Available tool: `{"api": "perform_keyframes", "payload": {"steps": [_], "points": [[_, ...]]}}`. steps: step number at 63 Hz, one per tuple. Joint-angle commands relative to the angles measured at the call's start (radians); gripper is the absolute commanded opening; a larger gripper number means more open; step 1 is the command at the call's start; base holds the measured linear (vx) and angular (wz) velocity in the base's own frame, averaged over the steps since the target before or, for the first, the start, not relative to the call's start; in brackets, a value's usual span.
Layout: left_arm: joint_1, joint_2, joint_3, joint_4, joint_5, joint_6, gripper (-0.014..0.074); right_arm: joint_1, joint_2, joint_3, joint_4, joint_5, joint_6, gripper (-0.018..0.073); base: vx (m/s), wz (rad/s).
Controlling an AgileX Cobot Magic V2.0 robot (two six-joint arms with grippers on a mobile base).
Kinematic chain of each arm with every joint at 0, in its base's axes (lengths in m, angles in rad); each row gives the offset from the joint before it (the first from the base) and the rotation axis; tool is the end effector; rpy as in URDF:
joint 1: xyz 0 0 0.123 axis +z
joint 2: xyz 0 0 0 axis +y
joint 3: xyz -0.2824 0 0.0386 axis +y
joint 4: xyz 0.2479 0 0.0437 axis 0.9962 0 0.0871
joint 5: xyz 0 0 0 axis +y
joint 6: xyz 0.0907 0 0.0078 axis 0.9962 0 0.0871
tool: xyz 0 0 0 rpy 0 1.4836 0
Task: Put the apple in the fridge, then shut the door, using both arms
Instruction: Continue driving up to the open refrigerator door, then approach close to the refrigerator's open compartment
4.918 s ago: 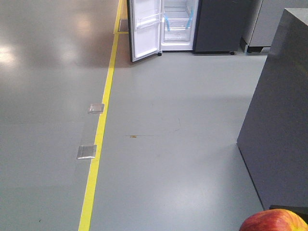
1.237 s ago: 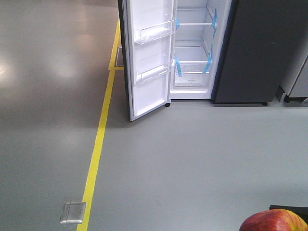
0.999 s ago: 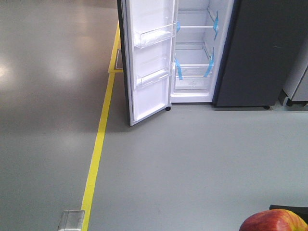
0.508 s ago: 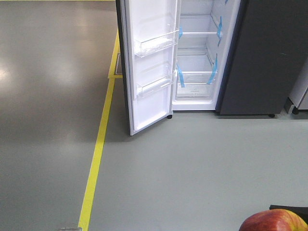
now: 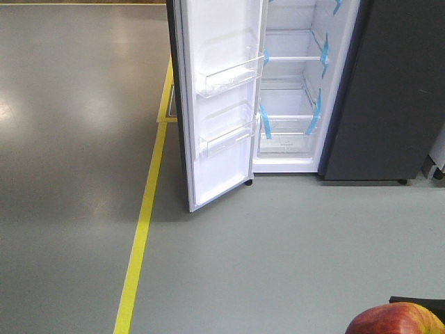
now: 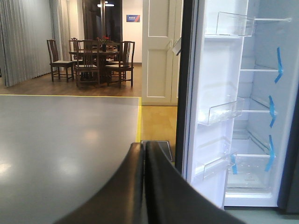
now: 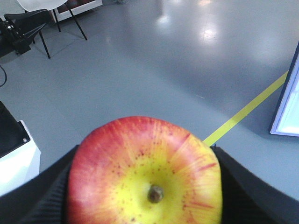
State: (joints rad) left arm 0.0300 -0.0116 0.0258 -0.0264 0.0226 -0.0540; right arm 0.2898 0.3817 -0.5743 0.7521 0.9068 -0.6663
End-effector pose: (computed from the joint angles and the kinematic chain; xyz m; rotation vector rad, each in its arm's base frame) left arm 0.0566 0.0016 0.2030 -0.0834 1.5182 -0.0407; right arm 0.0392 0.0629 0.3195 -0.7770 1.8710 0.6701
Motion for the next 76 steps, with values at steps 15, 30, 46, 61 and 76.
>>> {"api": "perform_keyframes", "payload": {"steps": [15, 30, 46, 61, 76], "points": [[-0.007, -0.015, 0.021, -0.002, -0.073, -0.006, -0.0006, 0.001, 0.009, -0.027, 0.047, -0.054, -0.005, 0.0363, 0.19, 0.01], [-0.007, -0.015, 0.021, -0.002, -0.073, -0.006, -0.0006, 0.001, 0.009, -0.027, 0.047, -0.054, -0.005, 0.0363, 0.19, 0.01], [-0.007, -0.015, 0.021, -0.002, -0.073, -0.006, -0.0006, 0.001, 0.009, -0.027, 0.047, -0.054, -0.005, 0.0363, 0.17, 0.01], [-0.007, -0.015, 0.021, -0.002, -0.073, -0.006, -0.0006, 0.001, 0.009, -0.027, 0.047, -0.054, -0.005, 0.0363, 0.16, 0.01], [-0.007, -0.015, 0.021, -0.002, -0.073, -0.006, -0.0006, 0.001, 0.009, -0.027, 0.047, -0.054, -0.005, 0.0363, 0.14, 0.02]]}}
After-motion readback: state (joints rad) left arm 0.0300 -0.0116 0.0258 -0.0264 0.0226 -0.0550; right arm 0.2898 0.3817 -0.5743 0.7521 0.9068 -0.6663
